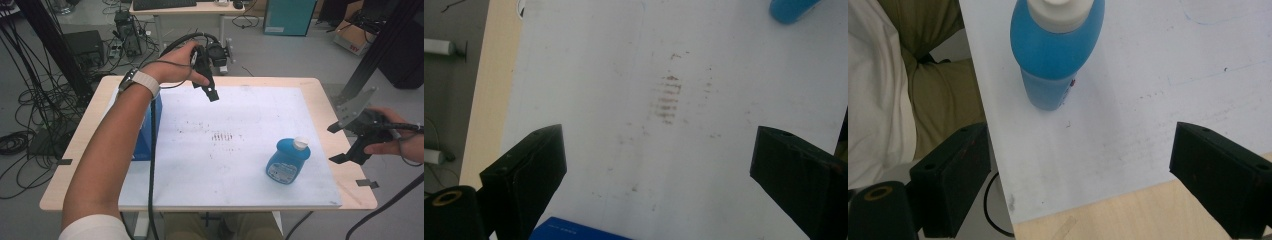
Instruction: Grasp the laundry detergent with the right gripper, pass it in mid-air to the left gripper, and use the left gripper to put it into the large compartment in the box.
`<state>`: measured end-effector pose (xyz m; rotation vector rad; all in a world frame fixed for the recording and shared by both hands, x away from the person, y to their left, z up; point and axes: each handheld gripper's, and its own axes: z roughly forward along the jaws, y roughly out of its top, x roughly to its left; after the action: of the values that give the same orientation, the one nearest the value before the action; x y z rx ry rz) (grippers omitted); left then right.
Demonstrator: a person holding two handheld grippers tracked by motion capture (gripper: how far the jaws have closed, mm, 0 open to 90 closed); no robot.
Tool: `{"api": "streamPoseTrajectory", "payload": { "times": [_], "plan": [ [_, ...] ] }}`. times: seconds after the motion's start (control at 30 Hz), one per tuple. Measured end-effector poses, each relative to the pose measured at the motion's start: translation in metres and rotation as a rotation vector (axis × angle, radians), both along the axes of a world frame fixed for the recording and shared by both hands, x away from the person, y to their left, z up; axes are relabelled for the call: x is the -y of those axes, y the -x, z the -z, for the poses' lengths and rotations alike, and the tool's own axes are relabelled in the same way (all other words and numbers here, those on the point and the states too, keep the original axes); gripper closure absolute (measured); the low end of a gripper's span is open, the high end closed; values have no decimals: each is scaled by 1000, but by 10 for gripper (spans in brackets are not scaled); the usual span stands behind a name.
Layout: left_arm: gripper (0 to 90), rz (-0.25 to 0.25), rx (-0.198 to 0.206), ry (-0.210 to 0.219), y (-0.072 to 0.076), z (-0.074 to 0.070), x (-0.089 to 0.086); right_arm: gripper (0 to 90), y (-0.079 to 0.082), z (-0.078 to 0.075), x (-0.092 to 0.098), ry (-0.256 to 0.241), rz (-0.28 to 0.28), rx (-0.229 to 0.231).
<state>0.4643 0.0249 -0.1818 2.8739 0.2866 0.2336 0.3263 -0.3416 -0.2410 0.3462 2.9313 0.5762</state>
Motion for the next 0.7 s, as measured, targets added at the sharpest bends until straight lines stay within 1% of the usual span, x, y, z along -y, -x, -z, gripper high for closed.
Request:
{"api": "streamPoseTrajectory", "payload": {
  "times": [0.07,0.17,0.23,0.27,0.3,0.33,0.37,0.4,0.43,0.5,0.63,0.67,0.7],
  "plan": [
    [81,-4,8,6,0,1,0,95,0,0,0,2,0,0],
    [96,-2,-4,-4,1,1,1,83,1,-2,1,-2,4,4],
    [97,-2,-3,-4,1,1,2,81,1,-2,1,-4,6,7],
    [89,9,5,-16,0,0,2,77,2,-2,2,-2,6,8],
    [87,-7,2,0,1,0,2,74,2,-3,2,-2,6,9],
    [87,-7,2,3,2,0,2,74,2,-3,2,-2,6,10],
    [86,-4,2,3,2,-1,2,72,4,-3,2,-2,8,7],
    [86,10,2,-10,1,-2,2,72,4,-3,2,-2,8,7],
    [85,-5,4,8,2,0,2,72,4,-3,2,-3,6,10],
    [75,-12,1,2,2,-1,2,73,5,-3,3,-8,11,2],
    [73,-10,5,9,3,-2,1,65,4,-4,2,-11,13,1],
    [73,-16,13,16,3,-1,0,61,4,-4,2,-11,15,-1],
    [73,-13,9,11,2,-1,0,60,4,-4,2,-11,19,-1]
  ]
}}
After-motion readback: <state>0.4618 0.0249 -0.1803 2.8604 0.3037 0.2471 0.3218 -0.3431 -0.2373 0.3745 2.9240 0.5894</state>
